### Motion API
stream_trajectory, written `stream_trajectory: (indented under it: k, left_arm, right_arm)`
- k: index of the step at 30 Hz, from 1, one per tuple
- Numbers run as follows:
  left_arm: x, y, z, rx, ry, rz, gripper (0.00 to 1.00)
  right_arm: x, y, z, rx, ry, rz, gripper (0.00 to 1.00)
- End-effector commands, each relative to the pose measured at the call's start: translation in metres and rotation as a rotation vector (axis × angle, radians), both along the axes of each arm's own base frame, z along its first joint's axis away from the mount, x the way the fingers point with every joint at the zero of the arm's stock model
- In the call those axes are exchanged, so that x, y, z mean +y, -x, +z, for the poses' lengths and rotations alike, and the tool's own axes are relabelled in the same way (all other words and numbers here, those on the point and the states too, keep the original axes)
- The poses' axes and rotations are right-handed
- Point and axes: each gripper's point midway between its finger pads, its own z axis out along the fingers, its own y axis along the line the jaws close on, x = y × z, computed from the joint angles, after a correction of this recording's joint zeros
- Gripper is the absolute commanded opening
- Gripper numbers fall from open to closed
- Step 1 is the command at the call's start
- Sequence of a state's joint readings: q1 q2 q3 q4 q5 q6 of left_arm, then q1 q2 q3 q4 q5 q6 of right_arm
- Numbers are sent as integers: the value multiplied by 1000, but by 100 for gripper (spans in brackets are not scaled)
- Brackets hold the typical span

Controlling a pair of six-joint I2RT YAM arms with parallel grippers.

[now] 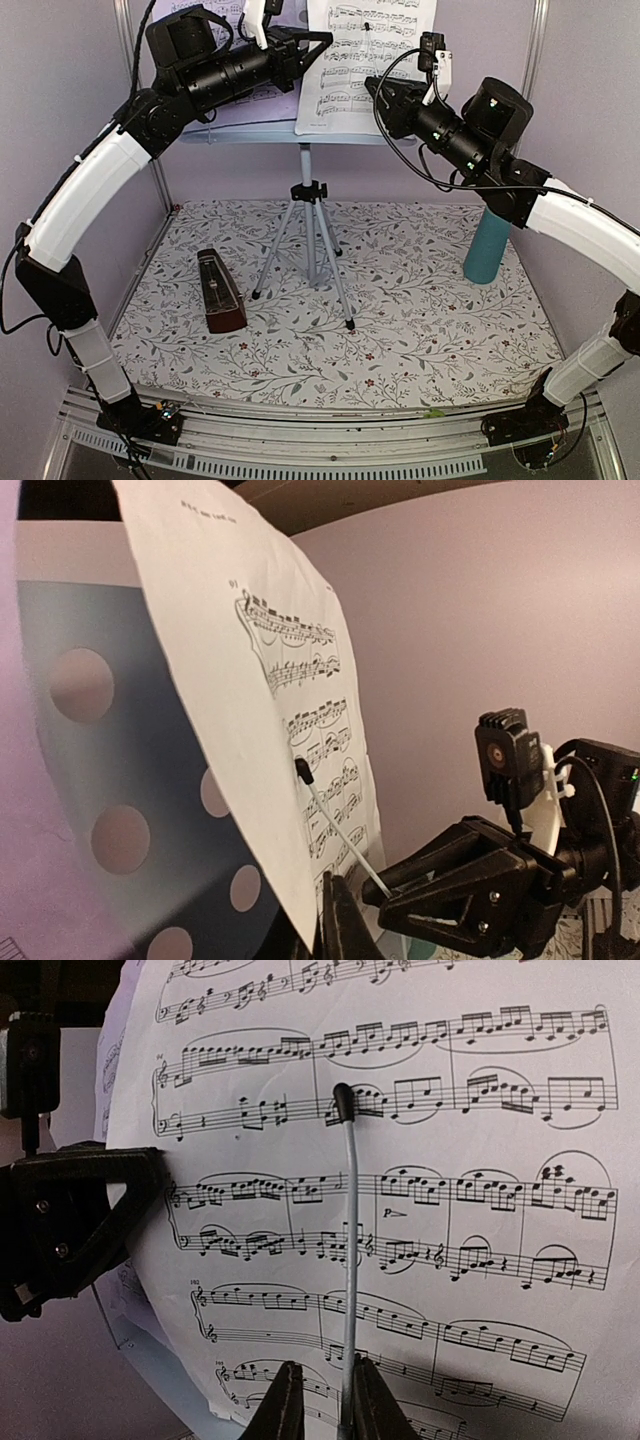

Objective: Set up the instrument practice props
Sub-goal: Hold the sheet music from the music stand.

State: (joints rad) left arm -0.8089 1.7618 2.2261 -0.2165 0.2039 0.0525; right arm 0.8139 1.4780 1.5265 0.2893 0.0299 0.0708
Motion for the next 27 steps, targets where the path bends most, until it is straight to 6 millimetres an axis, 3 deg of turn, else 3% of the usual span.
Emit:
stream_trajectory:
  k: [1, 10, 18, 21, 27]
  left_arm:
    - [5, -5, 4, -3, 10, 18, 7]
    - [11, 4, 17, -17, 42, 3, 21]
    - [29, 25, 27, -37, 82, -10, 45]
    - [36, 32, 31, -47, 94, -19, 50]
    - [50, 53, 40, -63, 121, -47, 56]
  right_arm:
    - [2, 13, 5, -10, -14, 38, 24]
    - [-2, 17, 5, -9, -16, 32, 33]
    - [-4, 19, 3, -3, -15, 32, 34]
    - [-5, 19, 3, -2, -18, 28, 35]
    - [-10, 22, 5, -1, -20, 18, 48]
